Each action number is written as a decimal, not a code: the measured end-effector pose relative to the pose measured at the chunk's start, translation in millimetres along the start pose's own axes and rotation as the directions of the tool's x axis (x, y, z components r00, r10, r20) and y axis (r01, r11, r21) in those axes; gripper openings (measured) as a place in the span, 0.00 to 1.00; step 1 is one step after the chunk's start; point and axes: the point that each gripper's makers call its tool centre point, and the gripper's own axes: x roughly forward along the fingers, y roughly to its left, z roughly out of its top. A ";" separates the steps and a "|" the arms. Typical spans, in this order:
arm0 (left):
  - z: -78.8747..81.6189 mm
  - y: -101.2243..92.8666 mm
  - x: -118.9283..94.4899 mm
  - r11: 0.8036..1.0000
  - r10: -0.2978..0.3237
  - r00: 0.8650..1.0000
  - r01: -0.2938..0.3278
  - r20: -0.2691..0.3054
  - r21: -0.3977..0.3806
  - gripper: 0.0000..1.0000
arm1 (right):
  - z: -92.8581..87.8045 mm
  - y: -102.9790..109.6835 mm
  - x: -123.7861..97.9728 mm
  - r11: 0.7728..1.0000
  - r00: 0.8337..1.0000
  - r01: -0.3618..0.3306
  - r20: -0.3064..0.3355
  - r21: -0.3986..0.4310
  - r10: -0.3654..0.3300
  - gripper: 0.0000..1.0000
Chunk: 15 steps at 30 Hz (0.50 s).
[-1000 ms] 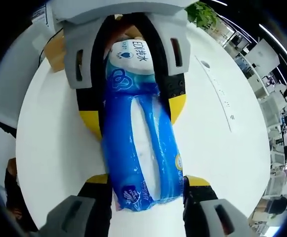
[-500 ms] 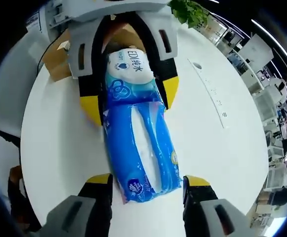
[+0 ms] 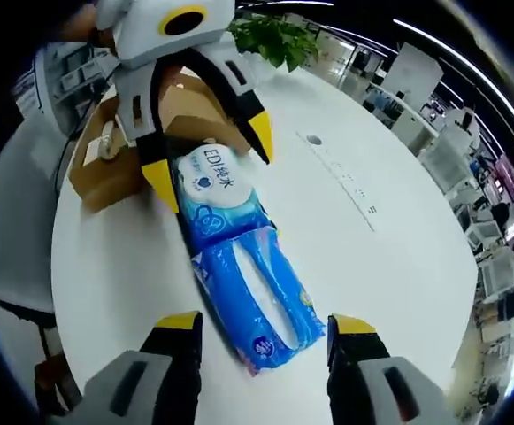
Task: Operate the shoe box by opening the lid, removing the specified soft item, and placing it in the target area until the item is outside and the box remains undamaged.
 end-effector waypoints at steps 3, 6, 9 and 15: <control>-2.3 3.0 -17.9 0.999 0.024 0.999 -0.024 0.022 -0.039 0.57 | 12.9 6.4 -2.2 0.997 0.998 0.002 0.056 0.072 -0.006 0.55; -12.6 4.6 -37.2 0.997 0.048 0.999 -0.047 0.023 -0.060 0.57 | 26.2 13.4 -4.6 0.991 0.994 -0.001 0.106 0.137 -0.014 0.55; -21.0 7.9 -53.7 0.994 0.075 0.997 -0.073 0.027 -0.083 0.57 | 37.8 19.6 -6.3 0.986 0.990 -0.005 0.141 0.166 -0.019 0.55; -40.6 17.4 -89.2 0.977 0.142 0.989 -0.133 0.041 -0.168 0.57 | 58.4 35.7 -6.4 0.984 0.982 -0.019 0.187 0.178 -0.015 0.57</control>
